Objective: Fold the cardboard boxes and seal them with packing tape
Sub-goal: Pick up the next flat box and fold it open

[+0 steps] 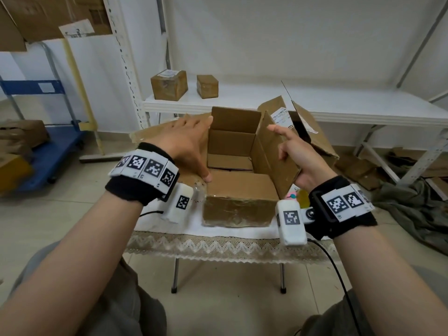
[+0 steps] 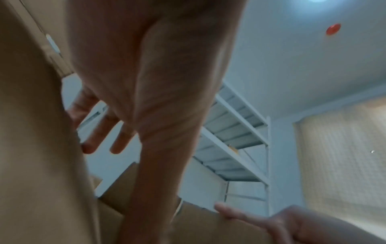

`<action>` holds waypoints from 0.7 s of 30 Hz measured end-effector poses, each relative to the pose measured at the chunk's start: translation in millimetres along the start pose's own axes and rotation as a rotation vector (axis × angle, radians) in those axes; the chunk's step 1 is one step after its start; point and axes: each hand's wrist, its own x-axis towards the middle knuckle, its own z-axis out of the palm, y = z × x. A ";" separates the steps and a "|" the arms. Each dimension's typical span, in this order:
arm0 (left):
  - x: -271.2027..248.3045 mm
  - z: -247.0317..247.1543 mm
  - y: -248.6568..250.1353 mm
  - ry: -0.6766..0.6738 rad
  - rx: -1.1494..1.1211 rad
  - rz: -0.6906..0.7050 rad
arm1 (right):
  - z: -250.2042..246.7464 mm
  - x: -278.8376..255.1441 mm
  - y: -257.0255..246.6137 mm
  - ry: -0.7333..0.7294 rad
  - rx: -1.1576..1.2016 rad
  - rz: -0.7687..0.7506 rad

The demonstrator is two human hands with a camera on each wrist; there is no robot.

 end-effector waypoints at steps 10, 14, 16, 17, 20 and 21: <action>-6.5 17.2 -30.0 -0.242 -0.180 0.116 | -25.1 7.8 -7.0 0.090 -0.547 -0.199; -10.2 19.2 -29.5 -0.227 -0.188 0.123 | -23.5 12.8 -1.0 0.134 -0.832 -0.255; -11.2 17.6 -22.8 -0.217 -0.187 0.135 | -22.9 12.0 -2.0 0.149 -0.975 -0.296; -11.7 15.8 -18.9 -0.216 -0.185 0.144 | -22.1 11.1 -2.5 0.150 -1.038 -0.302; -11.1 10.5 -8.3 -0.234 -0.133 0.171 | -16.2 1.9 -9.1 0.119 -1.190 -0.315; -10.3 9.0 -6.1 -0.248 -0.103 0.168 | -13.3 -2.3 -12.8 0.096 -1.236 -0.324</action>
